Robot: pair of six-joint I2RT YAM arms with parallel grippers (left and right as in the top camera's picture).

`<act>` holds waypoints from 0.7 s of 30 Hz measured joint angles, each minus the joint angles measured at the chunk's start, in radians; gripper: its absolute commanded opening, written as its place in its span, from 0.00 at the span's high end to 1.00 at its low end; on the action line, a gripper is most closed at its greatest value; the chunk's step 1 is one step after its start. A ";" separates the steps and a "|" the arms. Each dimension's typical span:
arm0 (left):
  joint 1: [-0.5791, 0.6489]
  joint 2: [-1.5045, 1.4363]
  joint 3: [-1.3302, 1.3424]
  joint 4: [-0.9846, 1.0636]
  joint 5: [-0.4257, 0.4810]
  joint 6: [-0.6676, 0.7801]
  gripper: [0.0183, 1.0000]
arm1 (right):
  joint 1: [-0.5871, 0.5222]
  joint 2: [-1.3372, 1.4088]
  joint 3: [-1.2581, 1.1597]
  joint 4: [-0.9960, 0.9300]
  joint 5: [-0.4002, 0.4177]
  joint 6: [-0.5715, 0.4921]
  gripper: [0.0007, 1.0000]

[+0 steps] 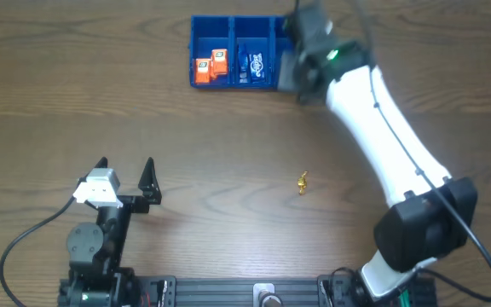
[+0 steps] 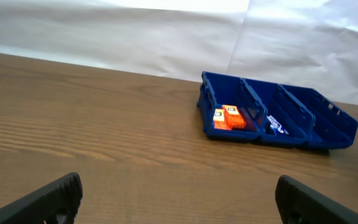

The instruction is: Sort Candies Into Trays

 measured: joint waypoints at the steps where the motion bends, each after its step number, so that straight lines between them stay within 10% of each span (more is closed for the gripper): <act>1: 0.000 0.000 0.000 0.000 0.000 0.000 0.00 | -0.018 0.032 0.058 0.006 0.009 -0.029 0.88; 12: 0.000 0.000 0.000 0.000 0.000 0.000 0.00 | -0.066 0.382 0.198 0.178 0.031 -0.138 0.81; 21: 0.000 0.000 0.000 0.000 0.000 0.000 0.00 | -0.066 0.382 0.199 0.201 0.026 -0.145 0.49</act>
